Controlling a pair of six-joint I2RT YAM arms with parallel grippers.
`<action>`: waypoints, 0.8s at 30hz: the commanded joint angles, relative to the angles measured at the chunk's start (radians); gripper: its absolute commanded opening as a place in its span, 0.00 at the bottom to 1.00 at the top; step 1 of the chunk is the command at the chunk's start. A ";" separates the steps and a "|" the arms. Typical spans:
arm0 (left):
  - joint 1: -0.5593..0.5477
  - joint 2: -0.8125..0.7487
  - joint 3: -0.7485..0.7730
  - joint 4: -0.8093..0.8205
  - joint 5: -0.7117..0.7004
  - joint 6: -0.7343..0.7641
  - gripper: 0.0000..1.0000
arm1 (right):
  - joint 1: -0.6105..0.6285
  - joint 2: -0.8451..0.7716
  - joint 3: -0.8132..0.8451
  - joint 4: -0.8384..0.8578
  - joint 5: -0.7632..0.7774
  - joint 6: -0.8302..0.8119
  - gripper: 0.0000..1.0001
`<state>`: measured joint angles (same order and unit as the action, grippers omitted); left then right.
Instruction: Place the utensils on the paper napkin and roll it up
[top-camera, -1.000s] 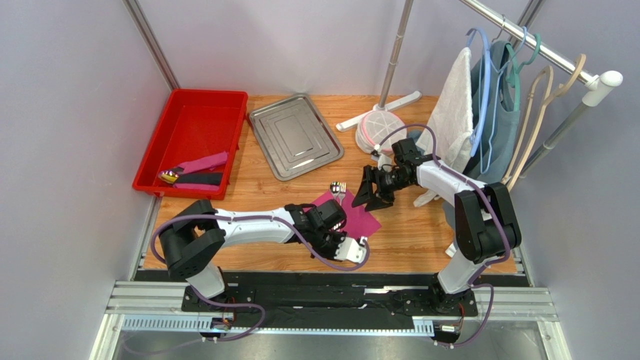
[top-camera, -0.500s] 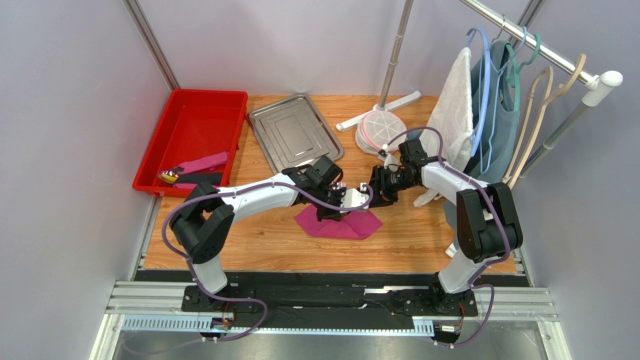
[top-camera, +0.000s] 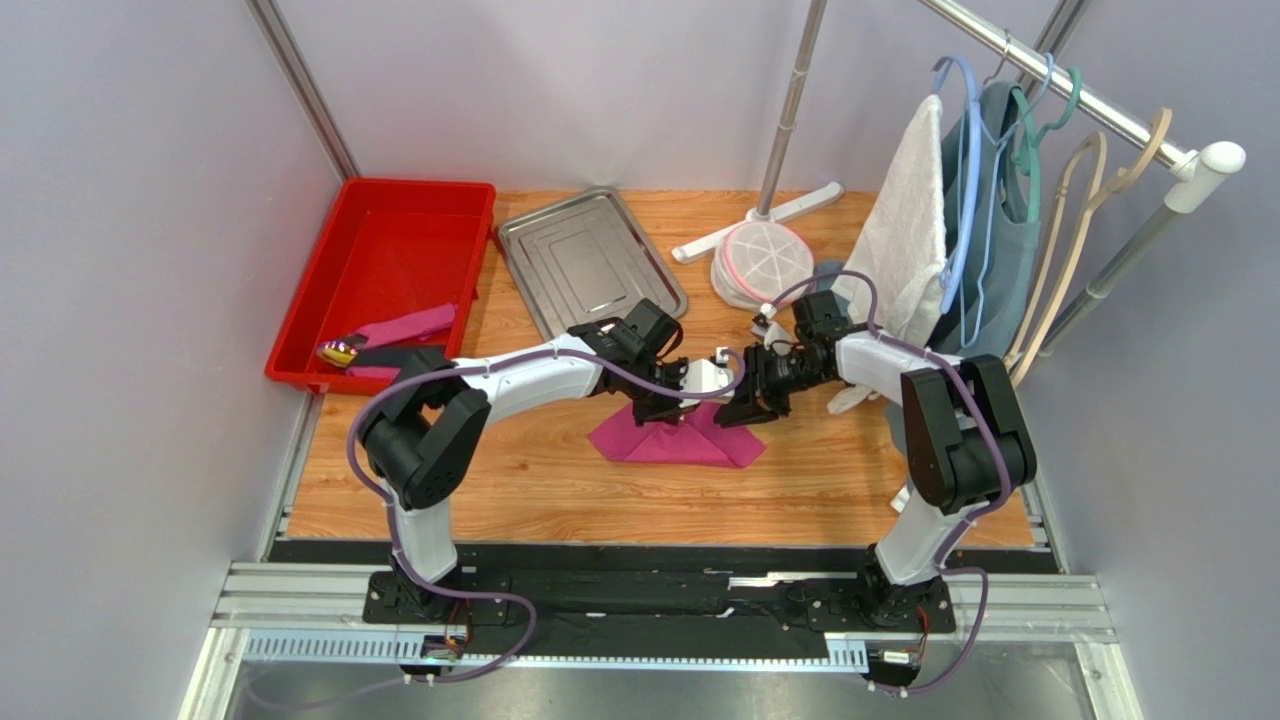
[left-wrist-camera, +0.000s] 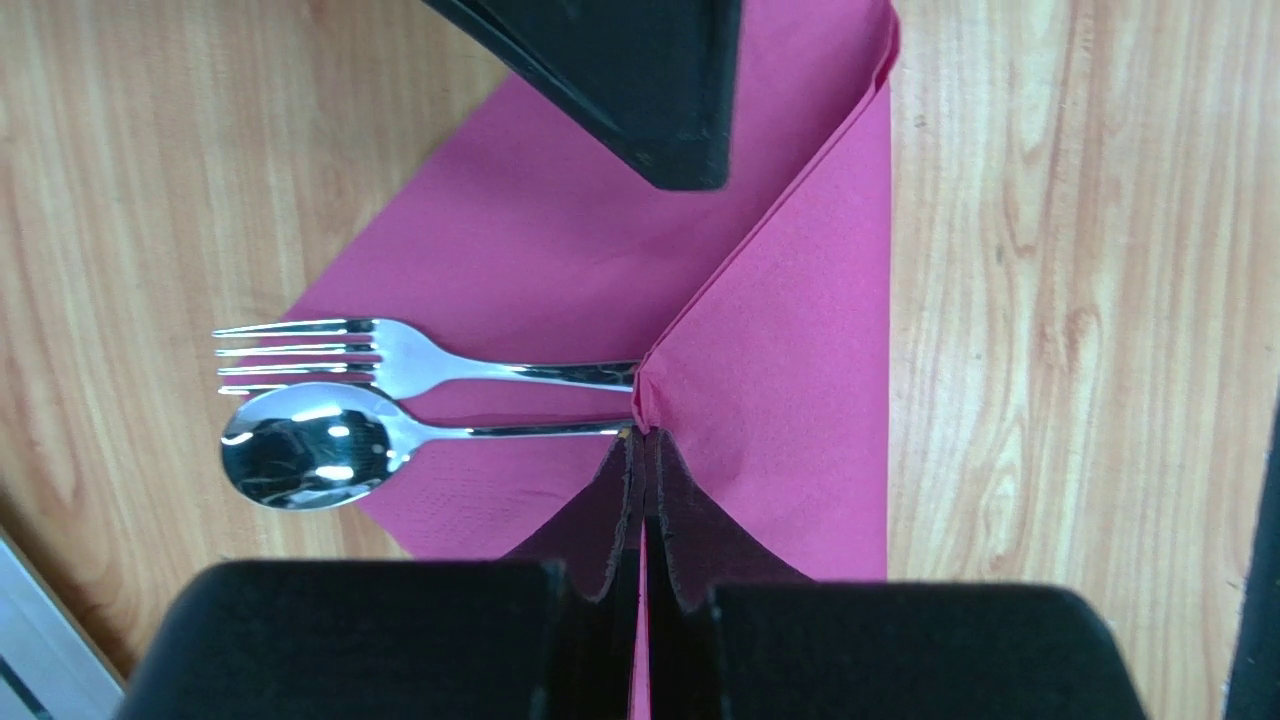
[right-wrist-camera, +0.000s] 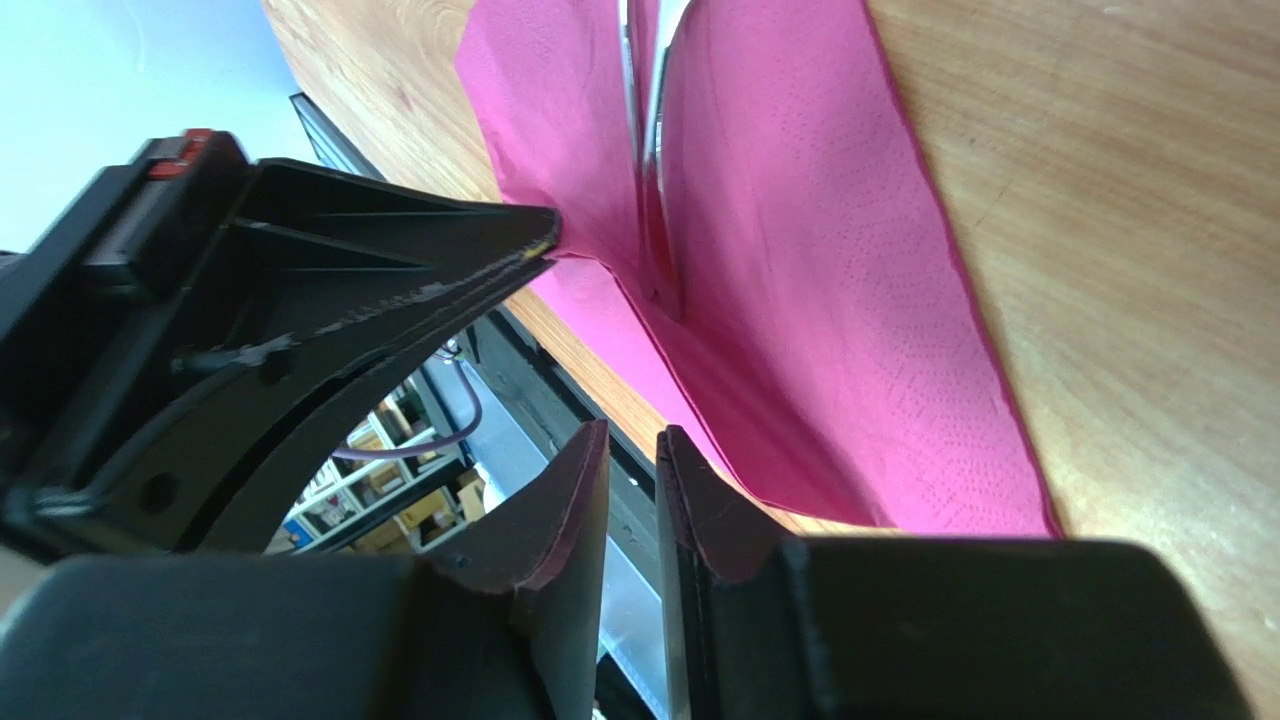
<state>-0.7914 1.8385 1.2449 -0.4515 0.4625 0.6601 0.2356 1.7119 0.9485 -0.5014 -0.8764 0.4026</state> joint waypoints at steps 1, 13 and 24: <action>0.006 0.016 0.037 0.065 -0.022 0.013 0.00 | 0.022 0.029 0.006 0.047 -0.036 0.025 0.21; 0.009 0.041 0.044 0.125 -0.073 0.032 0.00 | 0.065 0.058 0.007 0.064 -0.027 0.035 0.20; 0.011 0.064 0.045 0.143 -0.090 0.026 0.00 | 0.099 0.107 0.013 0.069 0.014 0.033 0.19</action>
<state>-0.7887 1.8912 1.2556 -0.3450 0.3786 0.6720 0.3210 1.8008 0.9485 -0.4557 -0.8795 0.4305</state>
